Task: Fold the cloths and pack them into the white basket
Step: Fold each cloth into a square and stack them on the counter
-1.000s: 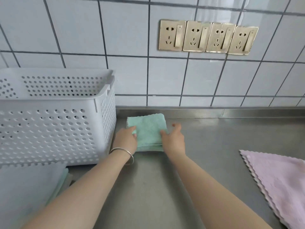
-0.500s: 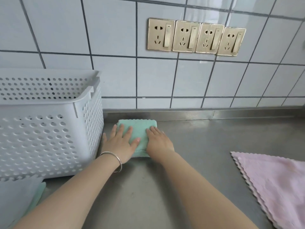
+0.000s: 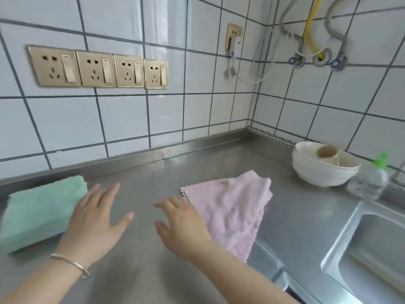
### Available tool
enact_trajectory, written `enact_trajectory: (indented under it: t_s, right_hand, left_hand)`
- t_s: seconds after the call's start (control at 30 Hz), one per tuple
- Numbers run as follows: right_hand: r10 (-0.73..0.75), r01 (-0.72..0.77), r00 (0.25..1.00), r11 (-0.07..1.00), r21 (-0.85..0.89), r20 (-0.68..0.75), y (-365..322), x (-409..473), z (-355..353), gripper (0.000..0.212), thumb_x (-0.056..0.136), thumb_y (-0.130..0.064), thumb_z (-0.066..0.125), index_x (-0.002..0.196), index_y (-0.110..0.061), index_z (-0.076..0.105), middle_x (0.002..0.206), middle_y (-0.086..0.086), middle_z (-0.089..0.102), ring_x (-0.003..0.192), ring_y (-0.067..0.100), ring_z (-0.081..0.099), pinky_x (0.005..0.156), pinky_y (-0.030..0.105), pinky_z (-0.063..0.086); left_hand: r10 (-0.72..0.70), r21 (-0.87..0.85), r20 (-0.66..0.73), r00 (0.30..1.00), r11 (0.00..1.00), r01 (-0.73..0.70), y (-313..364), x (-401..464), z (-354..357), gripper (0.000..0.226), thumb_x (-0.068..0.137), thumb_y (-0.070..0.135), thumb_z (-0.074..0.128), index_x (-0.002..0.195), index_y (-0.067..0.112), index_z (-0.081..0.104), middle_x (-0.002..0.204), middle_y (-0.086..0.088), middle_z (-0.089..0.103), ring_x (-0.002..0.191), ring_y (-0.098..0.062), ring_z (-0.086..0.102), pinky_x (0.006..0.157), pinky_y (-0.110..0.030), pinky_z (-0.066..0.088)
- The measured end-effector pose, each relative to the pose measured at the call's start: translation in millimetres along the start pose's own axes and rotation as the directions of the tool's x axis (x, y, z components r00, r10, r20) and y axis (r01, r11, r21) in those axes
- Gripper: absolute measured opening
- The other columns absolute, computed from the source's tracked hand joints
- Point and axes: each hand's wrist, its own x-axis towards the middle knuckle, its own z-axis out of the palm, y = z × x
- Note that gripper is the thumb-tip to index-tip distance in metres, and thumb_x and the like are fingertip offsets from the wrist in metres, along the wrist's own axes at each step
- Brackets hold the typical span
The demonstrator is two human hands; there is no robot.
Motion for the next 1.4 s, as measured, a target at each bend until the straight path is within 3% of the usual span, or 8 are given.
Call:
enact_trajectory:
  t_s: [0.1,0.27,0.43,0.6,0.77,0.9,1.23,1.4]
  right_hand:
    - [0.094,-0.116,0.968,0.99,-0.083,-0.233,47,-68,-26,0.023,0.073,-0.034,0.045,0.085,-0.026,0.062,0.081,-0.009,0.063,0.076,0.013,0.058,0.059,0.023,0.049]
    - [0.26,-0.302,0.933,0.941,-0.152,-0.248,71,-139,-29,0.033,0.059,-0.049,0.053,0.072,-0.019,0.048,0.07,-0.006,0.053,0.064,0.016,0.051,0.053,0.021,0.04]
    - [0.233,-0.286,0.926,0.946,-0.15,-0.296,78,-148,-28,0.021,0.073,-0.026,0.044,0.063,-0.015,0.059,0.064,-0.004,0.058,0.059,0.017,0.057,0.045,0.02,0.039]
    - [0.256,-0.313,0.901,0.943,-0.116,-0.35,87,-154,-39,0.01,0.068,-0.019,0.056,0.059,-0.016,0.056,0.056,-0.004,0.057,0.046,0.015,0.055,0.043,0.017,0.028]
    - [0.01,-0.085,0.908,0.983,-0.16,-0.42,89,-152,-52,0.007,0.075,-0.015,0.049,0.078,-0.022,0.046,0.069,-0.005,0.056,0.067,0.011,0.045,0.061,0.023,0.036]
    - [0.196,-0.198,0.894,0.98,0.038,-0.404,105,-142,-61,0.021,0.071,-0.01,0.06,0.09,-0.019,0.054,0.08,-0.005,0.064,0.069,0.016,0.058,0.059,0.021,0.042]
    - [0.309,-0.37,0.928,0.828,-0.421,-0.209,176,-99,-83,0.034,0.036,-0.011,0.081,0.046,-0.023,0.051,0.042,-0.008,0.052,0.049,0.018,0.053,0.049,0.023,0.023]
    - [0.405,-0.494,0.863,0.802,-0.336,-0.303,199,-71,-115,0.009,0.078,-0.01,0.061,0.079,-0.017,0.067,0.08,-0.001,0.068,0.086,0.028,0.058,0.063,0.031,0.027]
  left_hand:
    - [0.175,-0.074,0.078,0.981,0.983,-0.17,46,-25,25,0.059,0.077,0.05,0.045,0.129,0.022,0.051,0.132,-0.002,0.054,0.13,-0.024,0.045,0.107,-0.035,0.033]
    - [0.515,-0.129,0.129,0.848,0.856,-0.5,108,-63,54,0.042,0.066,0.037,0.045,0.105,0.034,0.056,0.103,0.015,0.067,0.105,-0.004,0.051,0.093,-0.018,0.032]
    - [0.605,-0.097,0.178,0.776,0.795,-0.598,155,-85,66,0.046,0.06,0.027,0.039,0.097,0.035,0.065,0.092,0.023,0.068,0.082,0.004,0.065,0.077,-0.01,0.047]
    - [0.495,-0.112,0.283,0.821,0.868,-0.485,174,-82,67,0.037,0.085,0.021,0.049,0.122,0.025,0.051,0.12,0.006,0.061,0.111,-0.019,0.056,0.092,-0.03,0.041]
    - [0.397,-0.161,0.248,0.884,0.917,-0.366,195,-75,68,0.022,0.089,0.021,0.045,0.104,0.022,0.061,0.098,0.0,0.064,0.094,-0.023,0.061,0.075,-0.031,0.044]
    - [0.276,-0.368,0.162,0.947,0.908,-0.201,202,-67,66,0.015,0.089,0.016,0.048,0.09,0.02,0.063,0.073,0.01,0.054,0.073,-0.015,0.055,0.06,-0.017,0.036]
    - [0.079,-0.625,-0.011,0.997,0.778,-0.068,199,-38,49,0.018,0.089,0.007,0.051,0.081,0.019,0.061,0.054,0.029,0.054,0.055,0.006,0.049,0.053,-0.009,0.035]
    - [-0.04,-0.663,-0.095,0.995,0.748,-0.033,178,-20,40,0.027,0.09,0.014,0.054,0.069,0.03,0.054,0.049,0.02,0.051,0.049,0.0,0.045,0.049,-0.012,0.033]
